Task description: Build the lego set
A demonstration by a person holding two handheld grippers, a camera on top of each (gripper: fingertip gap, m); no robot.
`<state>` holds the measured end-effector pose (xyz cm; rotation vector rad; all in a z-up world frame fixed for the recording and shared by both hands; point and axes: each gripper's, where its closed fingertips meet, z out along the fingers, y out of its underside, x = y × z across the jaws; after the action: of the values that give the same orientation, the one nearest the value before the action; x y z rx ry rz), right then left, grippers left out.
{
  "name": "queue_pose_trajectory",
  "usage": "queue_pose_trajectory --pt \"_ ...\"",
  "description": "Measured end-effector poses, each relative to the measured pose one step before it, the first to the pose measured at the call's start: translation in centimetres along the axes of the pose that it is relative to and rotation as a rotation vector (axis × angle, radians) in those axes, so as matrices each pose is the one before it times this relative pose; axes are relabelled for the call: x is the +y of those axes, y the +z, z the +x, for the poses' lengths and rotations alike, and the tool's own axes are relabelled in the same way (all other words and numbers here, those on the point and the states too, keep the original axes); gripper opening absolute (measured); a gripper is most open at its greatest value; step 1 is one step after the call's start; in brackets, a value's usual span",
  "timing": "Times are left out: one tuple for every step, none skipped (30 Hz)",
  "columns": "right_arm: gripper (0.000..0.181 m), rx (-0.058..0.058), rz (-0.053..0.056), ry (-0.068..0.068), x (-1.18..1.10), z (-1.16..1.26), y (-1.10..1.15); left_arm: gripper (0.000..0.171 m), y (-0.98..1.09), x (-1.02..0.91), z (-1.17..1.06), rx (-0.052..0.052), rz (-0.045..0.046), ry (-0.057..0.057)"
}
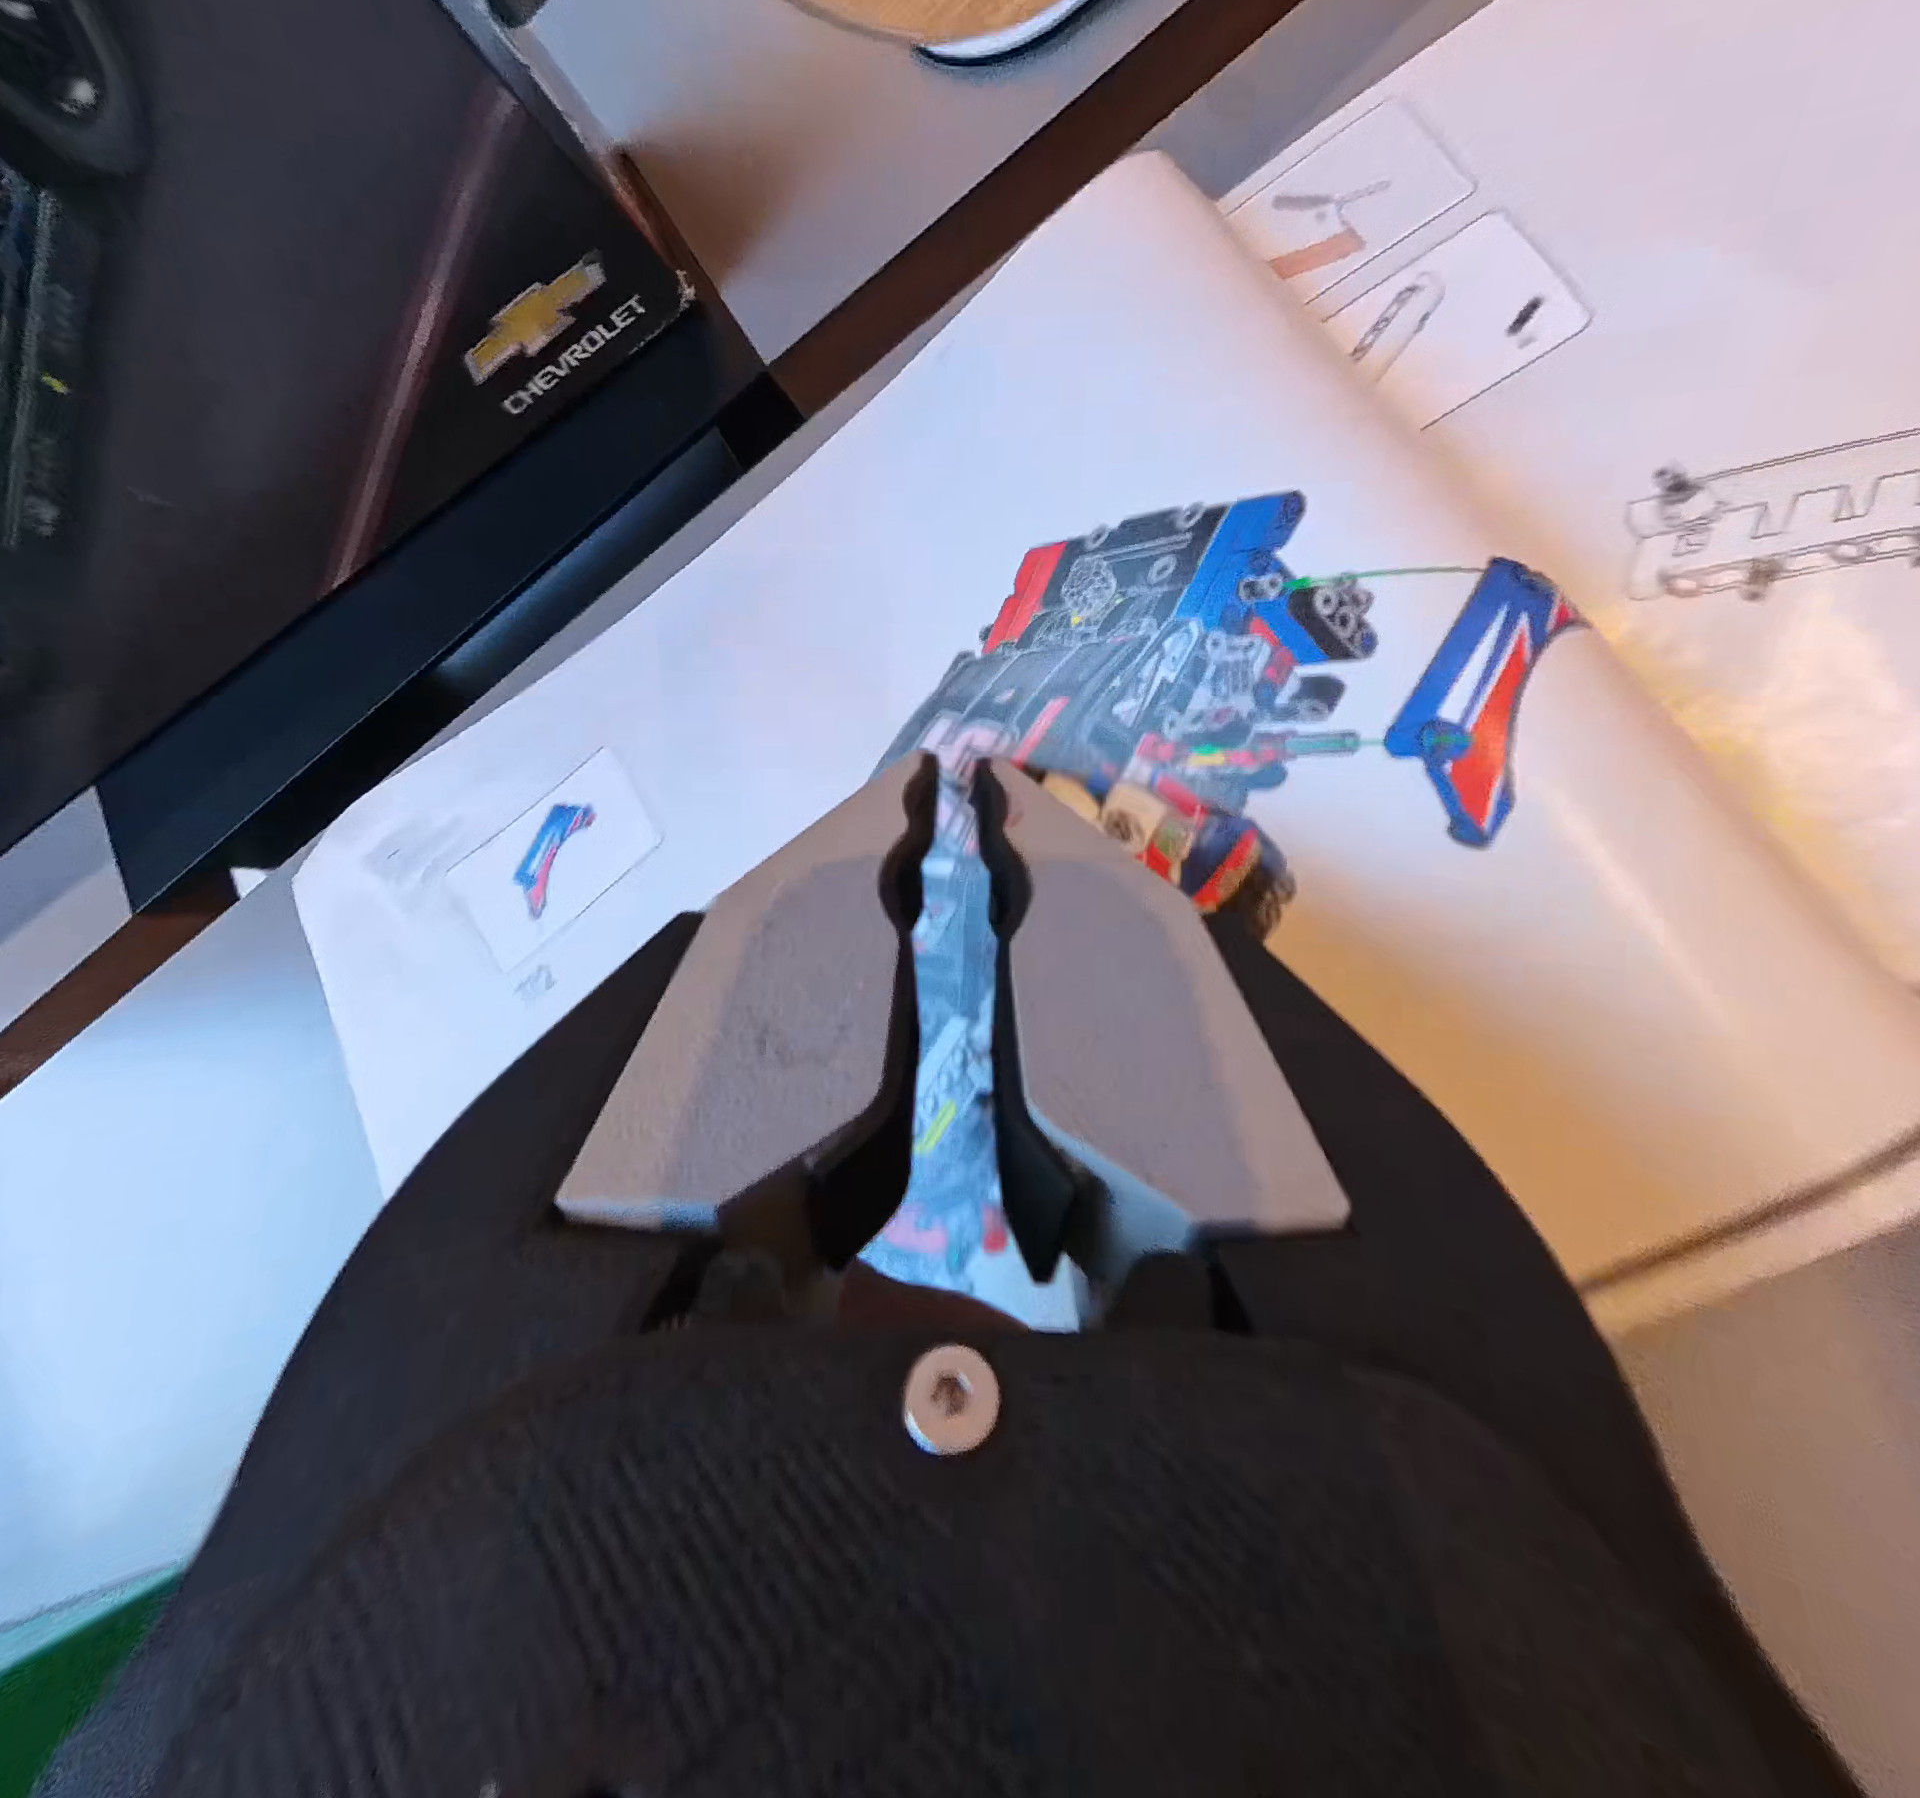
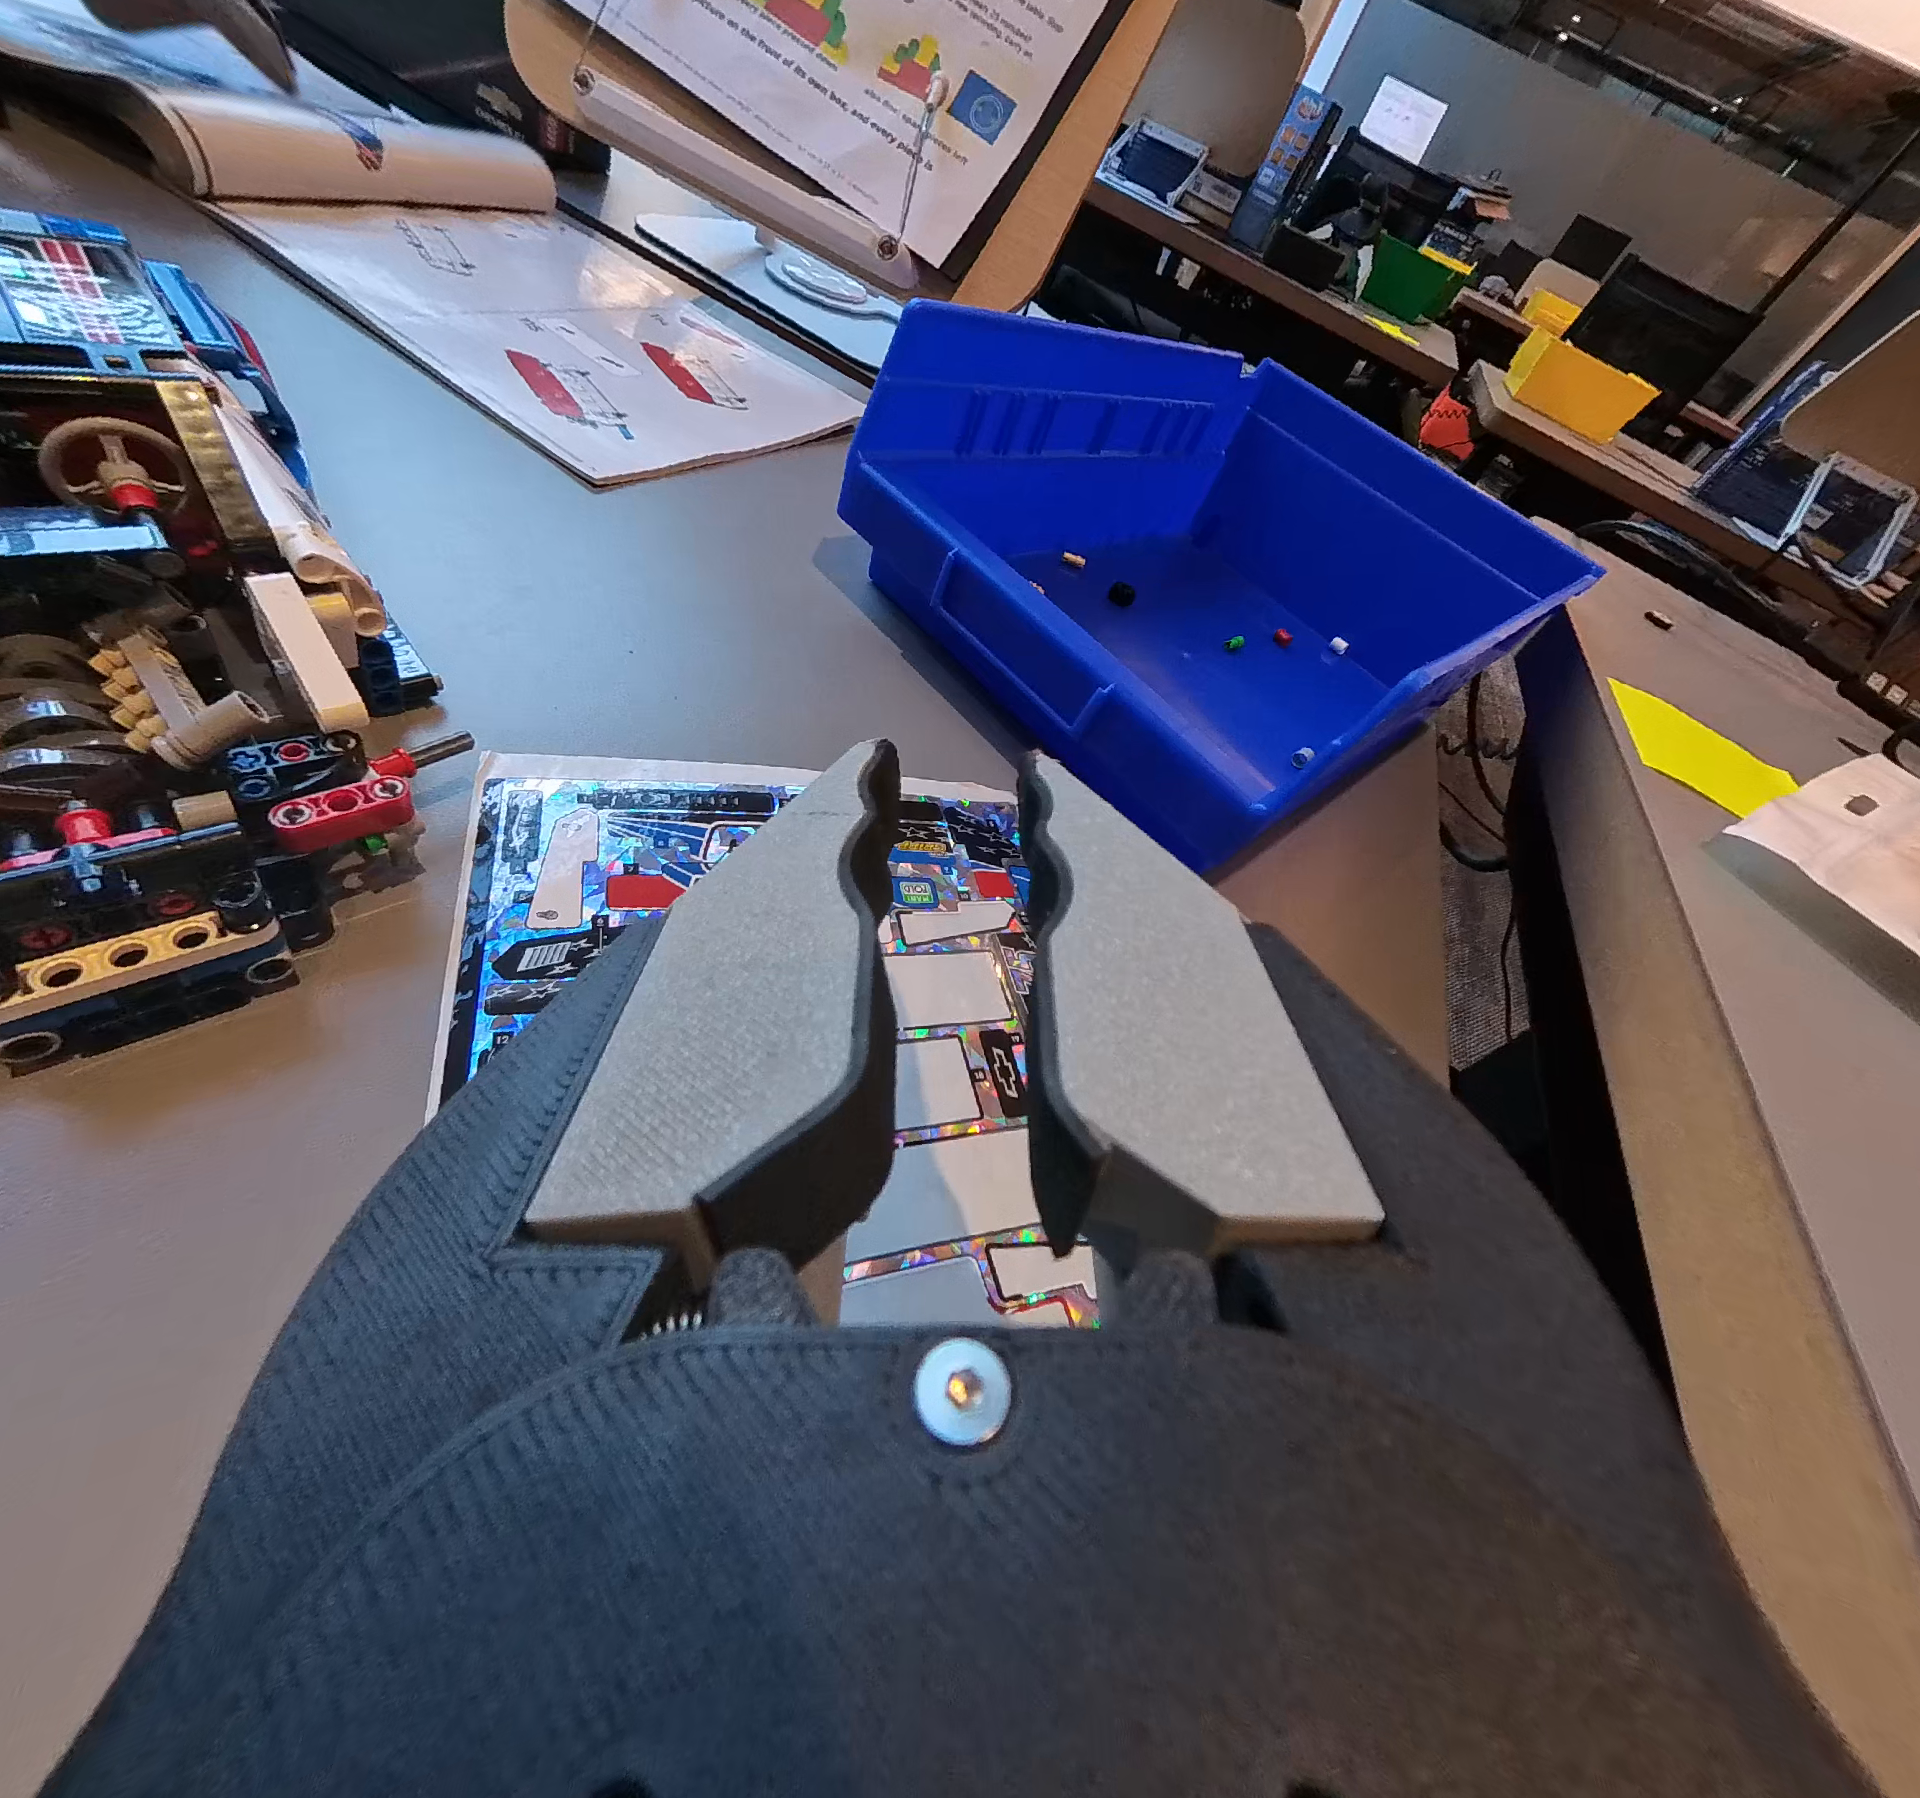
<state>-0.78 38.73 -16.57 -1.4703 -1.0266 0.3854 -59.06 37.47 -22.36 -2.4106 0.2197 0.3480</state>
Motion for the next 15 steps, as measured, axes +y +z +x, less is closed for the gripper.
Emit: queue_pose_trajectory --pt "0.020 0.0016 0.0006 -0.0015 -0.011 0.008 -0.028 0.012 -0.950 -0.108 -0.070 0.0045 0.00668 -0.0056" --pt "0.020 0.0006 0.0003 -0.0011 -0.009 -0.007 -0.016 0.020 -1.290 -0.149 -0.202 -0.0022 0.01083 -0.0028" --pt "0.020 -0.0002 0.0003 -0.0002 0.008 -0.007 -0.010 0.024 -1.567 -0.137 -0.290 -0.0043 0.01532 -0.0016" --pt "0.020 -0.0001 0.0008 0.0000 -0.012 -0.010 -0.001 0.026 -1.767 -0.066 -0.228 0.0015 0.01620 -0.0015" --pt "0.020 -0.0002 0.0011 -0.0002 -0.022 0.000 -0.008 0.026 -1.913 0.096 -0.170 0.0044 0.01176 -0.0063" --pt "0.019 -0.0005 0.0013 -0.0001 -0.017 -0.009 -0.004 0.026 -1.968 0.355 0.041 0.0123 0.00292 -0.0119" --pt "0.019 -0.0012 0.0013 0.0001 -0.026 -0.024 -0.013 0.027 -1.950 0.735 0.491 0.0315 -0.01097 -0.0135" --pt "0.018 -0.0028 0.0007 0.0005 -0.006 -0.037 -0.003 0.027 -1.793 1.181 0.880 0.0433 -0.02636 -0.0103" --pt "0.018 -0.0038 0.0000 0.0017 0.003 -0.060 -0.007 0.028 -1.562 1.467 0.828 0.0250 -0.02760 -0.0024" --pt "0.017 -0.0009 0.0001 0.0023 0.001 -0.008 -0.024 0.027 -1.369 1.755 0.649 0.0036 -0.02893 0.0066" --pt "0.017 0.0033 0.0011 0.0023 -0.023 0.064 -0.050 0.028 -1.134 2.028 0.639 0.0011 -0.03363 0.0082" --pt "0.018 0.0038 0.0019 0.0045 -0.032 0.076 -0.069 0.030 -0.871 2.164 0.470 -0.0038 -0.03564 -0.0032" --pt "0.018 0.0024 0.0026 0.0081 -0.051 0.063 -0.084 0.034 -0.611 2.159 0.007 -0.0224 -0.03367 -0.0145" --pt "0.018 0.0038 0.0050 0.0089 -0.112 0.076 -0.093 0.037 -0.396 2.056 -0.576 -0.0455 -0.02863 -0.0200" --pt "0.018 0.0070 0.0079 0.0073 -0.175 0.085 -0.091 0.040 -0.228 1.825 -1.096 -0.0651 -0.01900 -0.0255"
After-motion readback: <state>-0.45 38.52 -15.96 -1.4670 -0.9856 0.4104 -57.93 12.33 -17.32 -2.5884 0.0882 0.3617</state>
